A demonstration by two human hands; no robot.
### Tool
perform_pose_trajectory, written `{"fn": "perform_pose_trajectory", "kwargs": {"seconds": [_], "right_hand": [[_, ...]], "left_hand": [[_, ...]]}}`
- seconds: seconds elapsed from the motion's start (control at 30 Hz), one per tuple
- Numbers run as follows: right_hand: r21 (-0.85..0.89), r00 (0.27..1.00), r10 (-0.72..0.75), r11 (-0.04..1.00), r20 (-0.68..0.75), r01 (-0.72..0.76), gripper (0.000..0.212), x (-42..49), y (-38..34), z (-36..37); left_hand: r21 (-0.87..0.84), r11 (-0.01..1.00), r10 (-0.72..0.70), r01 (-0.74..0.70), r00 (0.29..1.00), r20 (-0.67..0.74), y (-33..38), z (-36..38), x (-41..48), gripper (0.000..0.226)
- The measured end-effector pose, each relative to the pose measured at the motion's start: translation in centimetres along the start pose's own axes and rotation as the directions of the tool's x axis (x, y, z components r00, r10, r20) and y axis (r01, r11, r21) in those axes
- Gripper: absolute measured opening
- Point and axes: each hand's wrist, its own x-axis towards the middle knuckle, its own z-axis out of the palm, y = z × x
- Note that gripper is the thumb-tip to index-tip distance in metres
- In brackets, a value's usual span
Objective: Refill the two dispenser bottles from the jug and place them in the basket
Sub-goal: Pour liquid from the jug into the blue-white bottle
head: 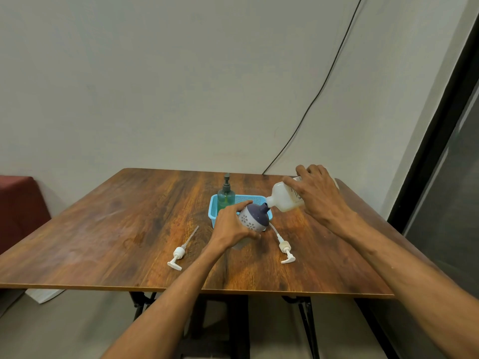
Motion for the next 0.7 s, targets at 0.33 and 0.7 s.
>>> {"fn": "perform_pose_trajectory", "kwargs": {"seconds": [0.33, 0.7], "right_hand": [[0.009, 0.999, -0.004, 1.000, -0.048, 0.004, 0.070, 0.07, -0.06, 0.08], [0.033, 0.999, -0.005, 0.999, -0.054, 0.007, 0.069, -0.04, 0.05, 0.02]], "left_hand": [[-0.009, 1.000, -0.010, 0.010, 1.000, 0.000, -0.06, 0.01, -0.09, 0.093], [-0.028, 0.999, -0.036, 0.036, 0.999, 0.003, 0.10, 0.39, -0.11, 0.092]]}}
